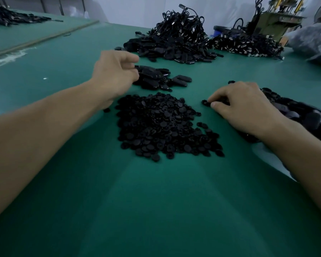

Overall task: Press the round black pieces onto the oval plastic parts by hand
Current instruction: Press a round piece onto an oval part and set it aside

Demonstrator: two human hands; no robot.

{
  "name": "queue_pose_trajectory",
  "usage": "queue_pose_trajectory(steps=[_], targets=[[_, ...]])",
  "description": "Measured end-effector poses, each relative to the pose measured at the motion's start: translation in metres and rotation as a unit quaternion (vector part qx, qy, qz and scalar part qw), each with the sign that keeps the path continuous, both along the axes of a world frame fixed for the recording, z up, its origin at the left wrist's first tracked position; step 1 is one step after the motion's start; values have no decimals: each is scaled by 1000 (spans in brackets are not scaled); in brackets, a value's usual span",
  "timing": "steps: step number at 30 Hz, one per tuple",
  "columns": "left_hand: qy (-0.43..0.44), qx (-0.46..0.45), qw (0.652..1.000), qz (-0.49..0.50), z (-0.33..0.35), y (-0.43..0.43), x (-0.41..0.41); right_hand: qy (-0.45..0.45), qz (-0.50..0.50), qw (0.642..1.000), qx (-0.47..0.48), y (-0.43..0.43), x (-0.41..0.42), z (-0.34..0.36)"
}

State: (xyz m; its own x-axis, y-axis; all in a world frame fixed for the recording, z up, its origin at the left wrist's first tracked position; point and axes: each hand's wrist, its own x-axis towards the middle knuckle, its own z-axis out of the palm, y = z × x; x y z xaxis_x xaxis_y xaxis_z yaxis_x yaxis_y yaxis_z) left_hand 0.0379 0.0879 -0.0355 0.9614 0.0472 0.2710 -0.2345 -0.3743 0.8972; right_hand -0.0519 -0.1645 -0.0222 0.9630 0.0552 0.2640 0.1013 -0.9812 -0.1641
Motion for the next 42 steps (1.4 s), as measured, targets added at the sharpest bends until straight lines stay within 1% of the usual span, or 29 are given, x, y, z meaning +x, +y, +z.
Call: queue_pose_trajectory(steps=[3,6,8,11,15,17,20,22,23,24,25,27,29,31,33,34,37,39,42], targets=[[-44,9,999,11,3,-2,-6,-2,-14,1000,3,0,2,-1],[-89,15,996,6,5,-6,-13,-42,-28,999,16,-2,6,-2],[-115,27,993,-10,6,-11,-20,-71,-26,995,58,-3,7,-1],[-151,50,986,-40,8,-20,-32,-80,-11,989,127,-3,5,0],[-184,79,977,-75,8,-28,-45,-58,38,980,185,-3,2,-1],[-185,82,974,-103,6,-32,-50,-41,71,973,214,0,0,1],[-170,102,968,-155,3,-41,-54,-26,133,955,262,11,-4,3],[-175,115,964,-163,3,-47,-53,-30,162,938,304,18,-7,5],[-188,117,963,-152,4,-48,-52,-36,160,935,316,19,-8,6],[-205,118,963,-131,5,-48,-49,-46,147,936,315,17,-7,7],[-221,119,963,-103,7,-45,-46,-59,124,945,296,13,-7,8],[-241,134,960,-43,8,-34,-37,-84,64,973,204,0,-6,11],[-227,175,958,5,6,-18,-25,-82,10,989,126,-13,-7,14],[-178,233,955,35,0,-5,-13,-52,-23,995,81,-23,-7,17],[-118,300,946,34,-4,1,-6,-16,-34,998,45,-27,-7,18],[-102,320,942,27,-4,1,-6,6,-32,999,36,-27,-7,19],[-105,313,944,15,-1,0,-12,64,-27,997,35,-27,-10,17],[-119,311,943,6,1,-1,-16,65,-29,997,34,-26,-10,16],[-112,314,943,1,0,-2,-18,54,-30,998,14,-22,-8,16]])
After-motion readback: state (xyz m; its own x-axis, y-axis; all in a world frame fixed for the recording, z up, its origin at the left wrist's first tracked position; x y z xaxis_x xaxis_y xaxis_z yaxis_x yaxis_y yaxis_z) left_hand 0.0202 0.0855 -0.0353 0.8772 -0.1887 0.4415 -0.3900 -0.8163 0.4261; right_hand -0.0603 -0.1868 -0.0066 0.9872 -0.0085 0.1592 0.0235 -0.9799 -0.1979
